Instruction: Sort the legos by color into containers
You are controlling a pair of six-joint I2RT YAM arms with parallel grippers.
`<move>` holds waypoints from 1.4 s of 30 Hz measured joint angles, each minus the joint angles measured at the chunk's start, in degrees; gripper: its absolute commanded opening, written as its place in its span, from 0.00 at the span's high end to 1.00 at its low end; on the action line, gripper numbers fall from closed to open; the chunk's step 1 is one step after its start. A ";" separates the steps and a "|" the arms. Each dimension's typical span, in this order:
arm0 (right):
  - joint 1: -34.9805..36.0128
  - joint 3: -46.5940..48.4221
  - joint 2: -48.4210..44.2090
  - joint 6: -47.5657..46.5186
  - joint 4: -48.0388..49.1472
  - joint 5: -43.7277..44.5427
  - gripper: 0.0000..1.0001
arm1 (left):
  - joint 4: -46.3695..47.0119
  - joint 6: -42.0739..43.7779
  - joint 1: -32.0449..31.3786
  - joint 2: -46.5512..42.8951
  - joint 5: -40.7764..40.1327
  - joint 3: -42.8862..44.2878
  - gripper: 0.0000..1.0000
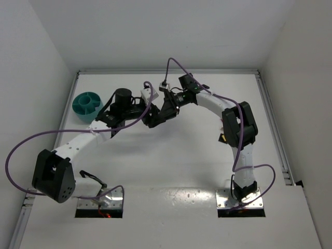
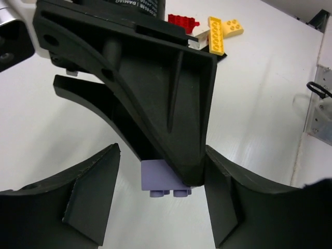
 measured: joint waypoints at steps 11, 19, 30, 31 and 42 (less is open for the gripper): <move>0.11 0.00 -0.02 0.04 0.02 0.07 0.66 | -0.70 1.49 -1.03 0.70 -0.35 0.24 0.38; -0.17 0.00 -0.39 0.24 0.07 1.05 0.66 | -0.57 1.81 -1.14 0.68 -0.76 0.24 0.47; -0.52 -1.01 -2.16 0.22 1.31 1.40 0.66 | -0.81 1.36 -0.63 0.66 -2.49 0.24 0.33; -0.52 -1.05 -2.23 0.26 1.49 1.51 0.66 | -0.81 1.22 -0.59 0.66 -2.36 0.24 0.35; -0.63 -1.84 -2.38 2.21 2.80 3.56 0.66 | -1.97 1.49 -0.59 0.63 -1.42 0.24 0.65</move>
